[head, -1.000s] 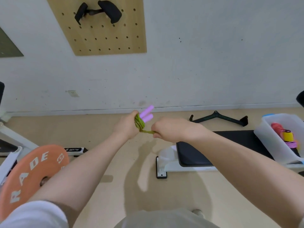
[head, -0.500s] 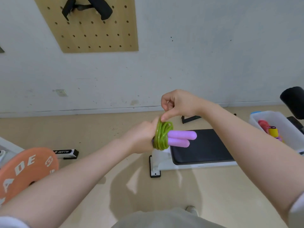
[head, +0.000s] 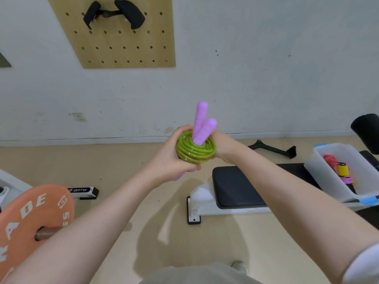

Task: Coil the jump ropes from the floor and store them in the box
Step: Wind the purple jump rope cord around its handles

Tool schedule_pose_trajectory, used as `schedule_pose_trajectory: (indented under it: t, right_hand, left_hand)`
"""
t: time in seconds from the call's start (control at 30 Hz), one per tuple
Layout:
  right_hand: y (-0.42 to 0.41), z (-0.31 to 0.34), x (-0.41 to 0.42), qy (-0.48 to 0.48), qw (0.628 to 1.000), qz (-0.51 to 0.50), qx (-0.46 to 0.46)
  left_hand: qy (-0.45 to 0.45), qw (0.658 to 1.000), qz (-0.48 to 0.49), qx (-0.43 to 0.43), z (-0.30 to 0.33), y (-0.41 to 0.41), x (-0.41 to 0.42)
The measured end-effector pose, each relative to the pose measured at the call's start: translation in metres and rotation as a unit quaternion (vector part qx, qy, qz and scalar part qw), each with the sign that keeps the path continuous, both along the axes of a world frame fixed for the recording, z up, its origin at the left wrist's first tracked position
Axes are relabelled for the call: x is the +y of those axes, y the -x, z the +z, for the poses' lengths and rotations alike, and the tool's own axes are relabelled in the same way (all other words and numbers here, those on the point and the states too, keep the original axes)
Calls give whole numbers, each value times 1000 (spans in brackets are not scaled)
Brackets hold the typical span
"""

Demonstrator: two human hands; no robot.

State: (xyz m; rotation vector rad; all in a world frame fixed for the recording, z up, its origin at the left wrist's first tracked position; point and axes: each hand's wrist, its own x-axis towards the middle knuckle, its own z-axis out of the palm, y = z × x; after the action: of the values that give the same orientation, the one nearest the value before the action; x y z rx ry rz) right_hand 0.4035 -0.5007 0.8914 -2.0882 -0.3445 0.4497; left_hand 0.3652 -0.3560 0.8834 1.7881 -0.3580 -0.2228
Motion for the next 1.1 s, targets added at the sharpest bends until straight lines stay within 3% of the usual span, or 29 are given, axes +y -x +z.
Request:
schedule_pose_trajectory:
  t: [0.07,0.13,0.23,0.3,0.4,0.5,0.6,0.73,0.87,0.93,1.03,1.1]
  right_hand:
    - [-5,-14,3,14,999,-30,19]
    - [-3,-23,6,85,994,-50,37]
    - [3,-40,9,298,954,-36,-16]
    - [6,-48,10,324,945,-49,-4]
    - [15,-51,25,134,986,-67,72]
    - [24,-45,43,-20,991,-120,54]
    - [28,-42,43,-67,987,-115,87]
    - [32,-40,39,-23,994,-83,62]
    - [29,-42,29,-41,989,-106,97]
    - [25,-39,19,-58,985,-106,122]
    - [17,-32,7,-100,975,-99,170]
    - [13,-27,2,-69,975,-66,200]
  left_hand:
    - [36,996,-52,55,-1,-2,7]
    - [63,990,-51,116,-10,-2,14]
    - [59,975,47,211,-30,3,19]
    - [54,968,86,228,-39,8,16]
    - [115,948,163,247,-42,-1,10]
    - [167,917,236,277,-41,-17,12]
    - [88,954,204,204,-45,-19,18]
    - [-20,981,155,115,-55,-17,23]
    - [-27,983,91,158,-56,-13,26]
    - [-42,989,34,134,-53,-9,30]
    - [-192,981,-12,19,-41,-6,42]
    - [-296,944,-12,-146,-31,-14,55]
